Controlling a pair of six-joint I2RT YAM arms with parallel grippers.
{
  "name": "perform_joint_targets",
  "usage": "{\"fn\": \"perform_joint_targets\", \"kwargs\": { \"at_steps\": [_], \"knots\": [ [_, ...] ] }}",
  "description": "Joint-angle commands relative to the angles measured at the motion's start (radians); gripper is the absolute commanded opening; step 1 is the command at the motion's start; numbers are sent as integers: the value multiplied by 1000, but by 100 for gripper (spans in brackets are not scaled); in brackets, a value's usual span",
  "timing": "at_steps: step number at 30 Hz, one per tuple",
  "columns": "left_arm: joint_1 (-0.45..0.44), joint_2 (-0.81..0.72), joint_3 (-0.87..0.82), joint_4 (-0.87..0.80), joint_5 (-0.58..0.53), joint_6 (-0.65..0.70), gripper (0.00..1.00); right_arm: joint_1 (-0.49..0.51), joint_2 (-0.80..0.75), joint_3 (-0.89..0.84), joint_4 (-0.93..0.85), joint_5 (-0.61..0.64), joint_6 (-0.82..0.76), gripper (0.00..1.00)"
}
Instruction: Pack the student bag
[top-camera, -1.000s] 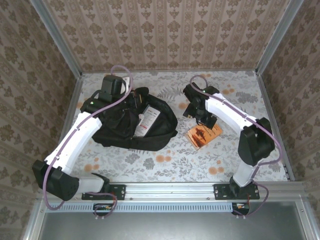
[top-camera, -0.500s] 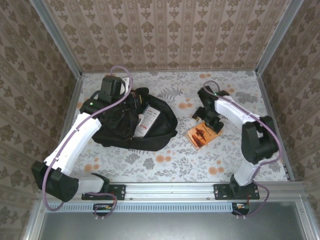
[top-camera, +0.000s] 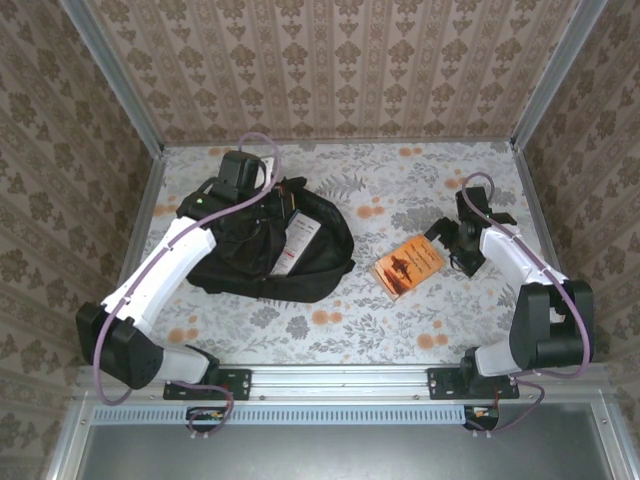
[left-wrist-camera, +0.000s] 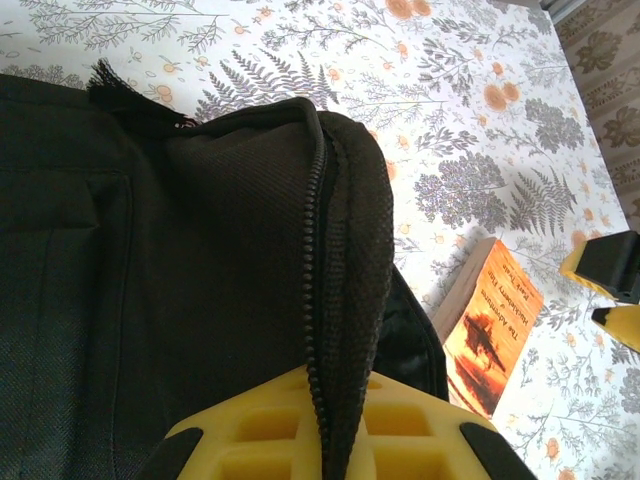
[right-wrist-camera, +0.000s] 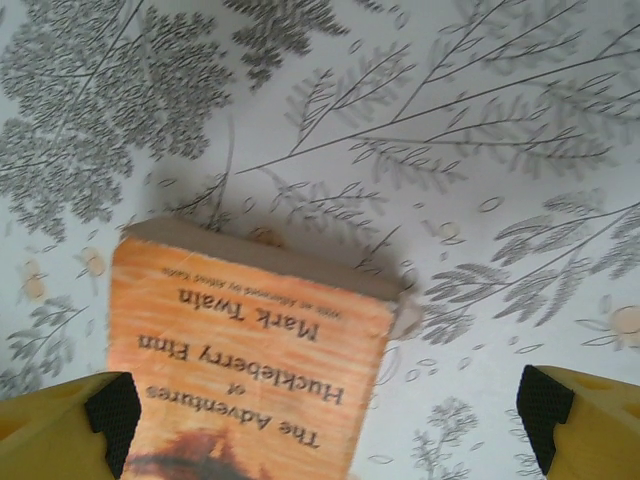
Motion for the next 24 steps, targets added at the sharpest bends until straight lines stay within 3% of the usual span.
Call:
{"fn": "perform_joint_targets", "kwargs": {
  "at_steps": [1, 6, 11, 17, 19, 24],
  "knots": [
    [-17, 43, 60, -28, -57, 34, 0, 17, 0, -7, -20, 50, 11, 100],
    [-73, 128, 182, -140, -188, 84, 1, 105, 15, -52, 79, 28, 73, 100],
    [-119, 223, 318, -248, -238, 89, 36, 160, 6, -99, 165, -3, 85, 100],
    [-242, 387, 578, -379, -352, 142, 56, 160, -56, -180, 234, -53, 53, 100],
    [-282, 470, 678, -398, -331, 145, 61, 156, -72, -204, 264, -90, 49, 100],
    [-336, 724, 902, -388, -99, 106, 64, 138, -114, -279, 367, -175, 65, 100]
  ]
}}
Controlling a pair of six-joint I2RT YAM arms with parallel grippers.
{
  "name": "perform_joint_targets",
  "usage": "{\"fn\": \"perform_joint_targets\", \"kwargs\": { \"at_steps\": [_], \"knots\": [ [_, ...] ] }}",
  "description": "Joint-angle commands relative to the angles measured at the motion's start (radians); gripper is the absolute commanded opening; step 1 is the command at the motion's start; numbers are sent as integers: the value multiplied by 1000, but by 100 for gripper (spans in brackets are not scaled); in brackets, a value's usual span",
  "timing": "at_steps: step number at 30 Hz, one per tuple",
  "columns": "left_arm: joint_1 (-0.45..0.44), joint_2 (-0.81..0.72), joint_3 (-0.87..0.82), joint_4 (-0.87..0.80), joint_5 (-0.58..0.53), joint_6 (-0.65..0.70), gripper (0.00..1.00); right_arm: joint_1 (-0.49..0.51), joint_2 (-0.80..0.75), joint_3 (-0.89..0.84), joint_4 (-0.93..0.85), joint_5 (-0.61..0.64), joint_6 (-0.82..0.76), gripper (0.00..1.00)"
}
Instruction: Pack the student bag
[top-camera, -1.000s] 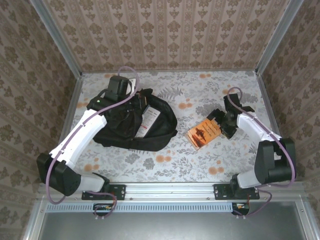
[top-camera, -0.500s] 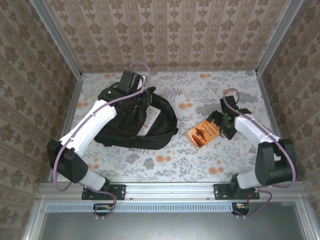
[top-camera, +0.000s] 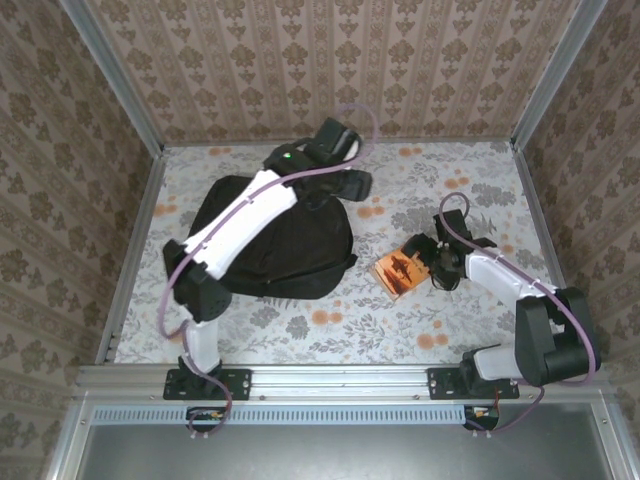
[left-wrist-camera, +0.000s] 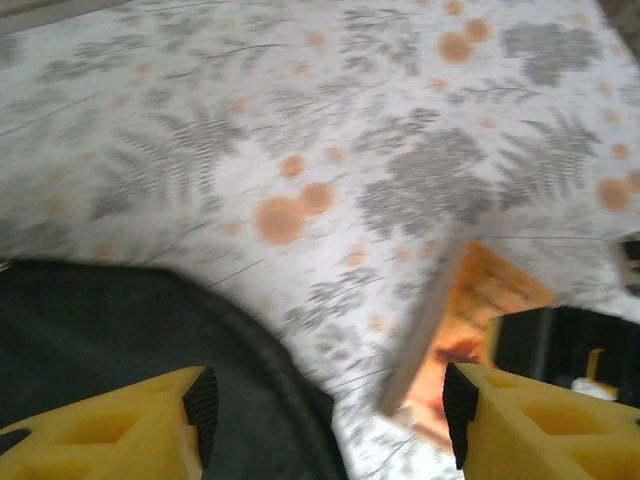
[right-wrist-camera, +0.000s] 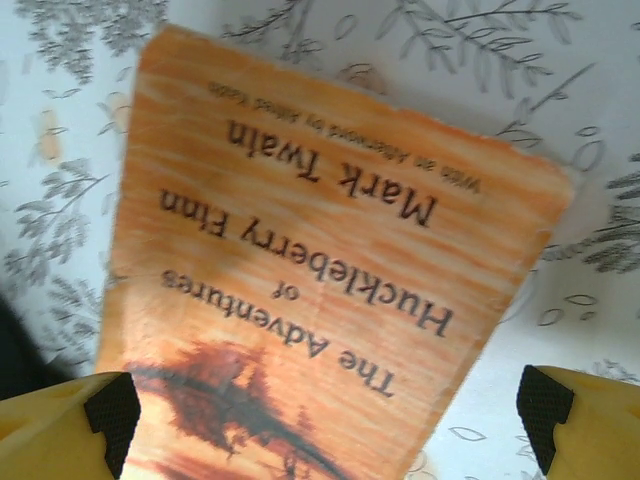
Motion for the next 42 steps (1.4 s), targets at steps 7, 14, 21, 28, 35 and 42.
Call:
{"fn": "perform_joint_targets", "kwargs": {
  "at_steps": [7, 14, 21, 28, 35, 42],
  "knots": [
    [-16, 377, 244, -28, 304, -69, 66, -75, -74, -152, 234, -178, 64, 100],
    [-17, 421, 130, 68, 410, -97, 68, -139, -76, -250, 386, -262, 100, 100],
    [-25, 457, 67, 100, 442, -124, 68, -138, -4, -231, 424, -307, 86, 100],
    [-37, 503, 47, 113, 475, -153, 60, -138, 4, -263, 580, -405, 114, 100],
    [-40, 500, -32, 181, 518, -205, 48, -138, -59, -300, 753, -481, 183, 100],
    [-40, 494, -71, 219, 541, -225, 26, -132, -84, -330, 886, -510, 244, 100]
  ]
}}
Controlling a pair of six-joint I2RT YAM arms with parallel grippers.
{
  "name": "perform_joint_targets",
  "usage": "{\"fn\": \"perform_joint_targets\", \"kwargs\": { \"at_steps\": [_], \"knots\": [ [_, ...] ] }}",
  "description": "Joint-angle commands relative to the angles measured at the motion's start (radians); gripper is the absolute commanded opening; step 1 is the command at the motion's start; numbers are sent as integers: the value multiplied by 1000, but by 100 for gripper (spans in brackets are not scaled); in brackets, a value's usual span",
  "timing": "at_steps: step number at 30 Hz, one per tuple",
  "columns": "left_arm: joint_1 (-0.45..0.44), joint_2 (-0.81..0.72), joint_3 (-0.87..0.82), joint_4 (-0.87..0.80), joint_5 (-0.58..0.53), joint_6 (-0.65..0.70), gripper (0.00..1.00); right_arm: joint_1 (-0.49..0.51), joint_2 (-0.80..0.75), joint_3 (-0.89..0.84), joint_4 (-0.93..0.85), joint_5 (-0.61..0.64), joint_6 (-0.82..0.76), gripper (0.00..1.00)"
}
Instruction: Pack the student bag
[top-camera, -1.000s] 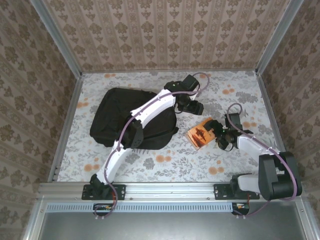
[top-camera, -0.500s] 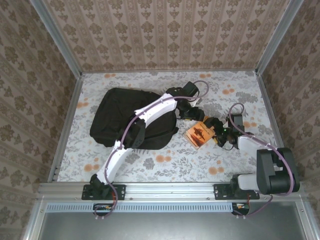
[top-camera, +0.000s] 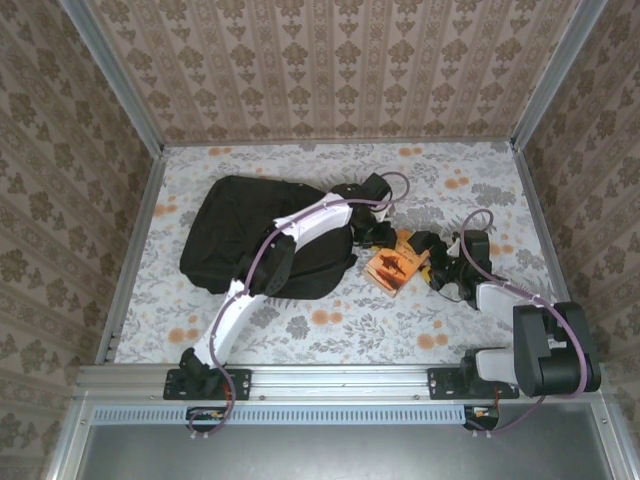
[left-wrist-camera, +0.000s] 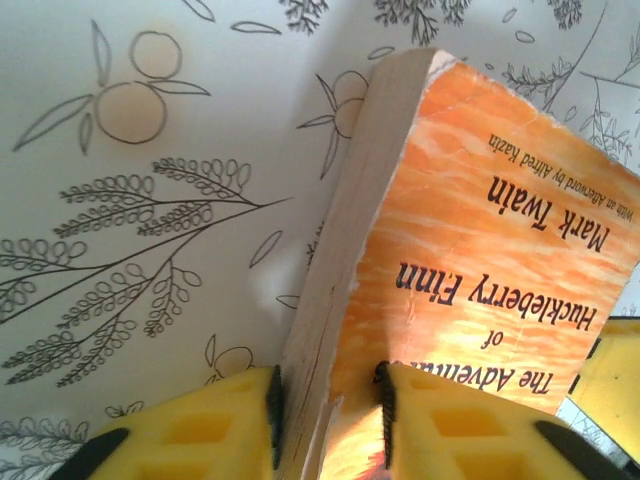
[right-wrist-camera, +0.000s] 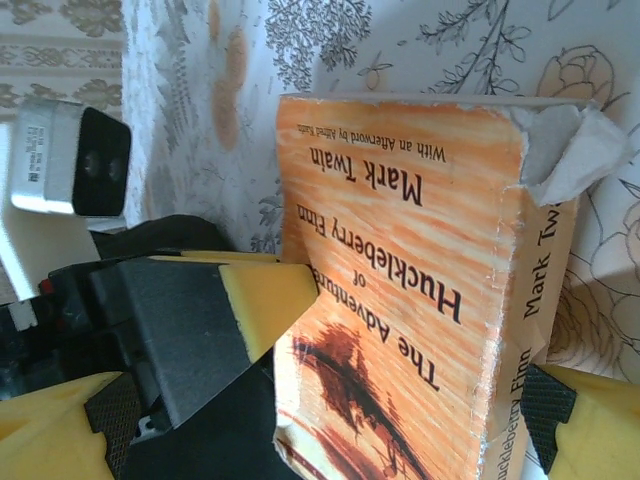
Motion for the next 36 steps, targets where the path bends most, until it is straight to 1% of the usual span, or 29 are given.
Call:
{"fn": "perform_joint_targets", "kwargs": {
  "at_steps": [1, 3, 7, 9, 14, 17, 22, 25, 28, 30, 33, 36],
  "knots": [
    [-35, 11, -31, 40, 77, -20, 24, 18, -29, 2, 171, -105, 40, 100],
    [-34, 14, -39, 45, 77, -22, 19, 19, -32, 3, 142, -93, 23, 100],
    [-30, 21, -53, 50, 73, -27, 13, 18, -58, 11, 9, -46, -50, 100],
    [-27, 28, -63, 51, 73, -27, 12, 17, -82, 27, -102, -9, -102, 99],
    [-17, 32, -98, 68, 73, -29, 9, 16, -127, 60, -307, 88, -209, 100],
    [-11, 32, -119, 74, 71, -26, 7, 15, -110, 105, -426, 141, -257, 100],
    [-4, 27, -153, 85, 69, -15, 3, 14, -67, 167, -548, 176, -297, 100],
    [4, 21, -188, 108, 79, -16, 0, 14, -49, 177, -575, 175, -309, 100],
    [12, 18, -221, 132, 87, -19, 0, 15, -29, 164, -548, 157, -314, 100],
    [15, 16, -232, 139, 92, -16, 0, 13, 2, 156, -500, 119, -308, 100],
    [16, 17, -234, 140, 96, -12, 0, 14, 71, 149, -390, 25, -274, 99],
    [16, 17, -229, 139, 102, -11, 0, 14, 137, 145, -287, -32, -236, 94]
  ]
}}
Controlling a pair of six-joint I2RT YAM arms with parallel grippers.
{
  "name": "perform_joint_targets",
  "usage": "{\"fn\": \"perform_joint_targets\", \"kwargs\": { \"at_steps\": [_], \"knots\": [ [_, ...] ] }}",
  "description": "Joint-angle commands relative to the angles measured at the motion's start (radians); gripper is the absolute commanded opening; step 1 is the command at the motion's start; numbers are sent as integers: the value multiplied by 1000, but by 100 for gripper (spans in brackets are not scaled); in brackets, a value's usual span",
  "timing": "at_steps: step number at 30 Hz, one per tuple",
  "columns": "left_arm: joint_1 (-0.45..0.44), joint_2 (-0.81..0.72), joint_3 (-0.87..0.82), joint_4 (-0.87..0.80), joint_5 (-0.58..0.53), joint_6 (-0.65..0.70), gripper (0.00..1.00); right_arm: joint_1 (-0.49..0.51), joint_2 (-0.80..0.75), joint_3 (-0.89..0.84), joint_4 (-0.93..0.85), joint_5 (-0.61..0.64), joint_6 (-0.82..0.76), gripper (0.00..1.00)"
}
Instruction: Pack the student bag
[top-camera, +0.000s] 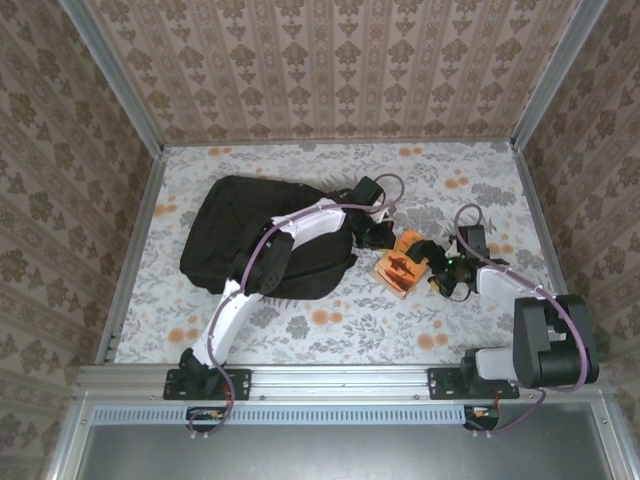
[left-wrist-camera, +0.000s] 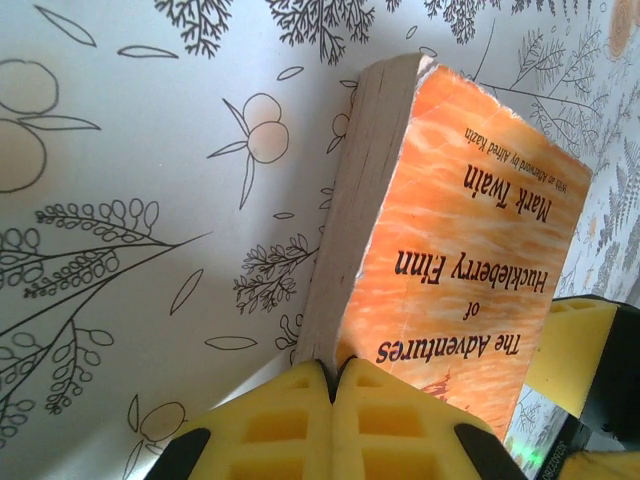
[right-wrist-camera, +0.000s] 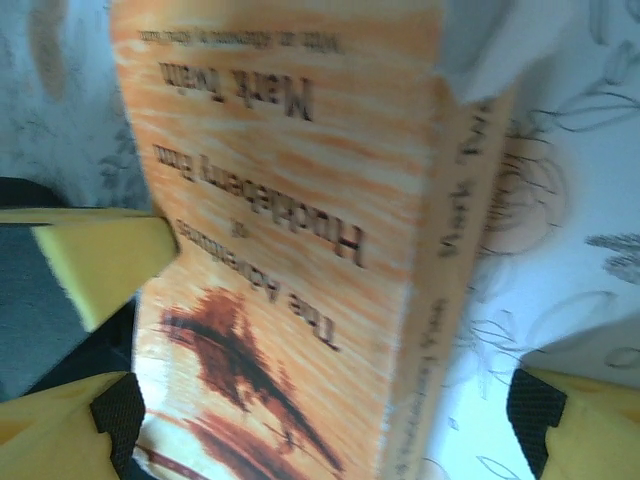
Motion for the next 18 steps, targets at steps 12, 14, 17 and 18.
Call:
{"fn": "perform_joint_targets", "kwargs": {
  "at_steps": [12, 14, 17, 18],
  "knots": [
    [-5, -44, -45, -126, -52, -5, 4, 17, -30, 20, 174, -99, 61, 21],
    [8, -110, -68, -106, -60, -24, 14, 17, -104, 36, 84, -49, 26, 16],
    [38, -221, -95, -87, -62, -50, 36, 19, -225, 34, 70, -46, 1, 15],
    [48, -254, -95, -97, -72, -51, 42, 21, -272, 30, 79, -54, -1, 14]
  ]
}}
